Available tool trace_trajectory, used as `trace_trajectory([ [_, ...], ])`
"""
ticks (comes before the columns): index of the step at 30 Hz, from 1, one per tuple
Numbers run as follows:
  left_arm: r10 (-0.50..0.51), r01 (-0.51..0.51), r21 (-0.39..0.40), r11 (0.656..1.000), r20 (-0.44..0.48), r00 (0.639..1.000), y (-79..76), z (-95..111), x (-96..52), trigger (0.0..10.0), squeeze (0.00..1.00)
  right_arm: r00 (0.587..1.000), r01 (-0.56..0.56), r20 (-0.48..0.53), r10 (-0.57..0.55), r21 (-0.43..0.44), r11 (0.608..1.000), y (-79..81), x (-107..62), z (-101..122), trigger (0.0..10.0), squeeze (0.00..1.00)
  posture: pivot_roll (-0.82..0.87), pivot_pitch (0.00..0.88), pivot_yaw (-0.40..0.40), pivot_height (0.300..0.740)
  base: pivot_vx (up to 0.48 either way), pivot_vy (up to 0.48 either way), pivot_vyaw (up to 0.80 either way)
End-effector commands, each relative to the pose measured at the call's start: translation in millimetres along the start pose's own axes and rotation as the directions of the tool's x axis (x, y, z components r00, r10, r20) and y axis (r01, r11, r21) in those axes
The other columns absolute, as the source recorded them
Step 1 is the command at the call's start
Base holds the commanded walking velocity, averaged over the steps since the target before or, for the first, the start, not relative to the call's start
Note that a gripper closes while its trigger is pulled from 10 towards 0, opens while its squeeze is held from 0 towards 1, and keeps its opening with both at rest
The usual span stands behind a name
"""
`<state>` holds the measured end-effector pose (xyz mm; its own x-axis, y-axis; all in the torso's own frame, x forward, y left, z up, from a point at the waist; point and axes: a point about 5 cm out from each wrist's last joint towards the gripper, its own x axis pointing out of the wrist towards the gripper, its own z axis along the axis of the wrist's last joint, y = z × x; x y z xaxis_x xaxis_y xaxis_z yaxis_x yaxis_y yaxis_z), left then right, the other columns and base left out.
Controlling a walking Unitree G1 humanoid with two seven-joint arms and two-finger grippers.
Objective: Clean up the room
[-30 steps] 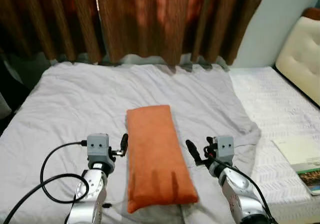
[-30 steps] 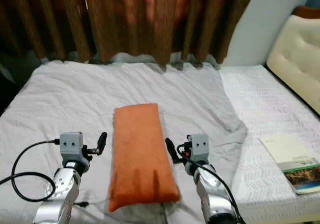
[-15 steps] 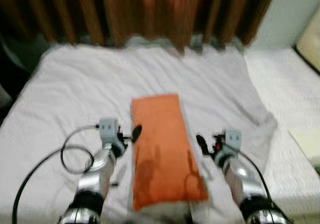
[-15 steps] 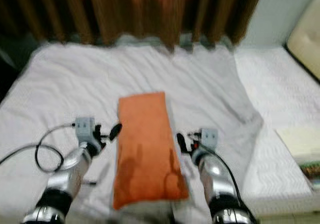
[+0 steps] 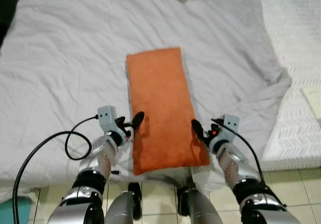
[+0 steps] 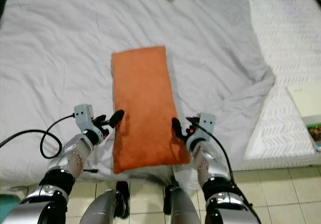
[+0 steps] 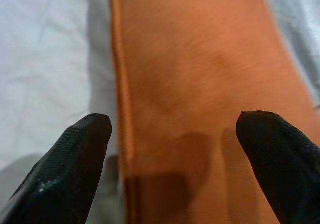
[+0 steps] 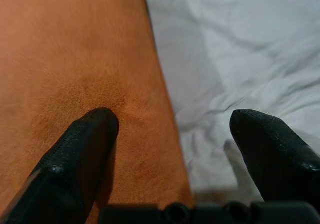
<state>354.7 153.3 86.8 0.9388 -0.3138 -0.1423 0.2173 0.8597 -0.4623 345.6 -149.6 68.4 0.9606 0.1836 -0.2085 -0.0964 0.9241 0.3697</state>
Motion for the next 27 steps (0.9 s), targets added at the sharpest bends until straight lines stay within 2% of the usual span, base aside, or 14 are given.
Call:
trace_trajectory([
  [1, 0.029, -0.030, -0.022, 0.999, -0.019, 0.999, 11.0, -6.0, -6.9, 10.0, 0.00, 0.999, -0.006, -0.035, 0.007, 0.022, 1.000, 0.9, -3.3, -11.4, 10.0, 0.00, -0.03, 0.588, -0.003, 0.740, 0.000, 0.000, 0.00],
  [6, 0.052, -0.051, -0.045, 0.998, 0.020, 0.998, 22.5, 1.1, -15.0, 10.0, 0.00, 0.998, -0.033, -0.045, 0.035, 0.038, 0.999, 9.2, -4.6, -19.0, 10.0, 0.00, -0.02, 0.587, 0.007, 0.740, 0.000, 0.000, 0.00],
  [8, 0.014, -0.011, -0.094, 0.996, 0.030, 0.999, 17.7, -1.1, -14.4, 10.0, 0.00, 0.998, -0.038, -0.052, 0.040, 0.040, 0.999, 10.4, -6.3, -23.2, 10.0, 0.00, -0.01, 0.590, 0.008, 0.740, 0.000, 0.000, 0.00],
  [17, -0.116, 0.128, -0.209, 0.970, 0.069, 0.991, -12.5, -2.5, -5.5, 10.0, 0.00, 0.998, -0.029, -0.046, 0.031, 0.051, 0.998, 8.9, -7.2, -22.5, 10.0, 0.00, -0.03, 0.587, 0.002, 0.740, 0.000, 0.000, 0.00],
  [20, -0.157, 0.160, -0.233, 0.959, 0.031, 0.987, -24.0, -11.7, -4.9, 10.0, 0.00, 0.998, -0.030, -0.044, 0.033, 0.066, 0.997, 11.0, -6.7, -22.8, 10.0, 0.00, -0.02, 0.580, 0.010, 0.740, 0.000, 0.000, 0.00],
  [24, -0.116, 0.103, -0.263, 0.959, -0.033, 0.993, -21.7, -25.8, -4.9, 10.0, 0.00, 0.998, -0.032, -0.045, 0.036, 0.085, 0.996, 14.6, -5.4, -23.8, 10.0, 0.00, -0.02, 0.581, 0.012, 0.740, 0.000, 0.000, 0.00],
  [25, -0.054, 0.030, -0.248, 0.968, -0.092, 0.994, -14.9, -34.4, -6.2, 10.0, 0.00, 0.998, -0.031, -0.045, 0.036, 0.096, 0.995, 17.4, -4.3, -24.3, 10.0, 0.00, -0.02, 0.581, 0.012, 0.740, 0.000, 0.000, 0.00],
  [27, -0.021, -0.006, -0.232, 0.973, -0.117, 0.993, -10.3, -36.6, -8.7, 10.0, 0.00, 0.998, -0.032, -0.044, 0.037, 0.102, 0.994, 20.5, -3.0, -24.1, 10.0, 0.00, -0.02, 0.581, 0.014, 0.740, 0.000, 0.000, 0.00],
])
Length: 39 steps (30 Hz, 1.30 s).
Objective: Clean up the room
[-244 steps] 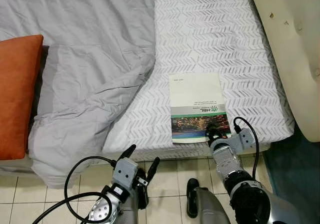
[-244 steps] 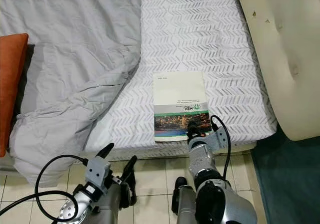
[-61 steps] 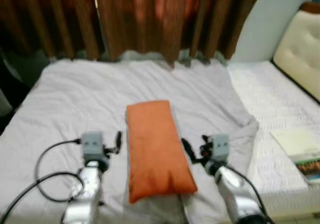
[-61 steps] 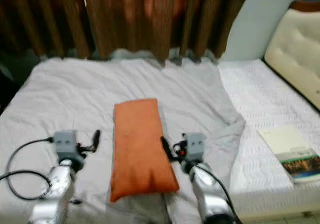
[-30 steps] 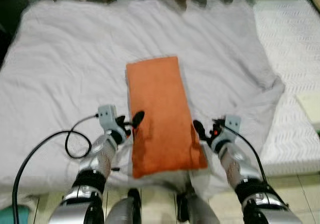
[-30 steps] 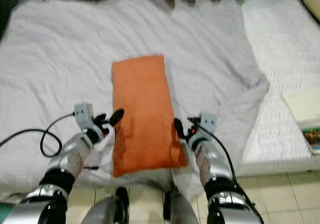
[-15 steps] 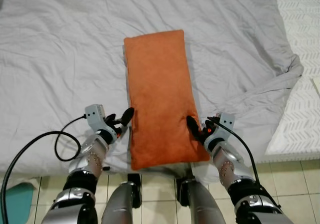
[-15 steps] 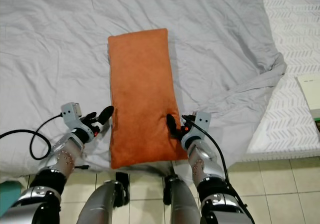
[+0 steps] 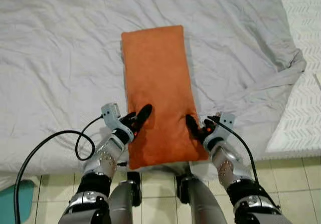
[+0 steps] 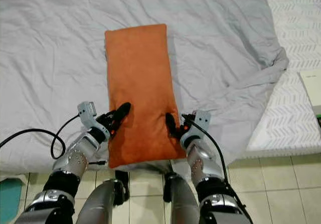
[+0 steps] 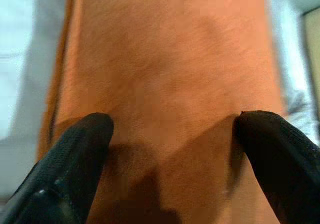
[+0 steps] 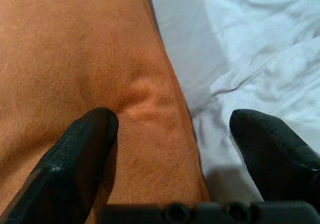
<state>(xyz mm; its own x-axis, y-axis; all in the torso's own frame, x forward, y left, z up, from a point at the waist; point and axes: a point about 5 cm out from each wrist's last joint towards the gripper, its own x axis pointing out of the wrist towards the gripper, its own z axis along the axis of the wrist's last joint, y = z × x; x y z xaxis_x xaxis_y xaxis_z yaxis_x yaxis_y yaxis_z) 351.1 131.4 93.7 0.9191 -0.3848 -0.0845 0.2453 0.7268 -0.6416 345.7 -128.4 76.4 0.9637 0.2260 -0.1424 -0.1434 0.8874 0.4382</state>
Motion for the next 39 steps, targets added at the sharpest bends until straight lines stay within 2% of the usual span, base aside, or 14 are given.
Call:
trace_trajectory([
  [1, 0.096, -0.100, -0.031, 0.995, -0.115, 0.989, 18.6, -28.8, -14.6, 10.0, 0.00, 0.996, 0.034, -0.088, -0.030, 0.039, 0.999, -1.5, -5.9, -23.8, 10.0, 0.00, -0.02, 0.580, 0.016, 0.740, 0.000, 0.000, 0.00],
  [5, 0.083, -0.089, -0.042, 0.995, -0.125, 0.989, 18.5, -29.3, -18.2, 10.0, 0.00, 0.996, 0.029, -0.089, -0.025, 0.043, 0.999, 2.7, -3.8, -24.3, 10.0, 0.00, -0.01, 0.579, 0.018, 0.740, 0.000, 0.000, 0.00],
  [12, 0.100, -0.126, -0.118, 0.985, -0.203, 0.974, 18.2, -49.1, -14.3, 10.0, 0.00, 0.992, 0.070, -0.115, -0.059, 0.095, 0.993, 3.9, -2.3, -30.7, 9.7, 0.00, 0.00, 0.562, 0.007, 0.740, 0.000, 0.000, 0.00],
  [13, 0.122, -0.156, -0.129, 0.979, -0.242, 0.963, 18.7, -55.9, -13.7, 0.0, 0.00, 0.986, 0.103, -0.143, -0.085, 0.124, 0.987, 2.6, -2.4, -35.0, 0.0, 0.00, 0.01, 0.553, 0.003, 0.740, 0.000, 0.000, 0.00],
  [18, 0.143, -0.175, -0.097, 0.980, -0.276, 0.950, 21.1, -59.5, -14.8, 0.0, 0.00, 0.984, 0.101, -0.158, -0.078, 0.143, 0.985, 8.0, -0.5, -38.3, 0.0, 0.00, 0.02, 0.546, 0.009, 0.740, 0.000, 0.000, 0.00],
  [28, 0.189, -0.227, -0.108, 0.968, -0.287, 0.939, 33.6, -69.5, -23.9, 0.0, 0.00, 0.984, 0.092, -0.165, -0.066, 0.155, 0.984, 14.0, -0.3, -43.5, 0.0, 0.00, 0.03, 0.534, 0.012, 0.740, 0.000, 0.000, 0.00],
  [30, 0.188, -0.227, -0.096, 0.969, -0.311, 0.932, 36.5, -80.4, -30.3, 0.0, 0.00, 0.980, 0.112, -0.184, -0.079, 0.174, 0.978, 13.8, -2.1, -49.5, 0.0, 0.00, 0.06, 0.484, 0.049, 0.740, 0.000, 0.000, 0.00],
  [35, 0.184, -0.223, -0.094, 0.970, -0.316, 0.931, 37.2, -83.0, -32.0, 0.0, 0.00, 0.978, 0.121, -0.191, -0.087, 0.179, 0.976, 13.2, -2.8, -51.4, 0.0, 0.00, 0.06, 0.478, 0.050, 0.740, 0.000, 0.000, 0.00],
  [37, 0.183, -0.219, -0.081, 0.972, -0.319, 0.930, 38.0, -84.0, -33.1, 0.0, 0.00, 0.978, 0.124, -0.190, -0.089, 0.182, 0.975, 12.6, -2.8, -51.3, 0.0, 0.00, 0.06, 0.458, 0.059, 0.740, 0.000, 0.000, 0.00],
  [38, 0.179, -0.195, -0.021, 0.981, -0.311, 0.934, 37.0, -81.9, -32.0, 0.0, 0.00, 0.978, 0.119, -0.187, -0.089, 0.154, 0.981, 10.0, -3.0, -49.0, 0.0, 0.00, 0.04, 0.442, 0.050, 0.740, 0.000, 0.000, 0.00],
  [39, 0.179, -0.195, -0.021, 0.981, -0.311, 0.934, 37.0, -81.9, -32.0, 0.0, 0.00, 0.978, 0.119, -0.187, -0.089, 0.154, 0.981, 10.0, -3.0, -49.0, 0.0, 0.00, 0.04, 0.442, 0.050, 0.740, 0.000, 0.000, 0.00],
])
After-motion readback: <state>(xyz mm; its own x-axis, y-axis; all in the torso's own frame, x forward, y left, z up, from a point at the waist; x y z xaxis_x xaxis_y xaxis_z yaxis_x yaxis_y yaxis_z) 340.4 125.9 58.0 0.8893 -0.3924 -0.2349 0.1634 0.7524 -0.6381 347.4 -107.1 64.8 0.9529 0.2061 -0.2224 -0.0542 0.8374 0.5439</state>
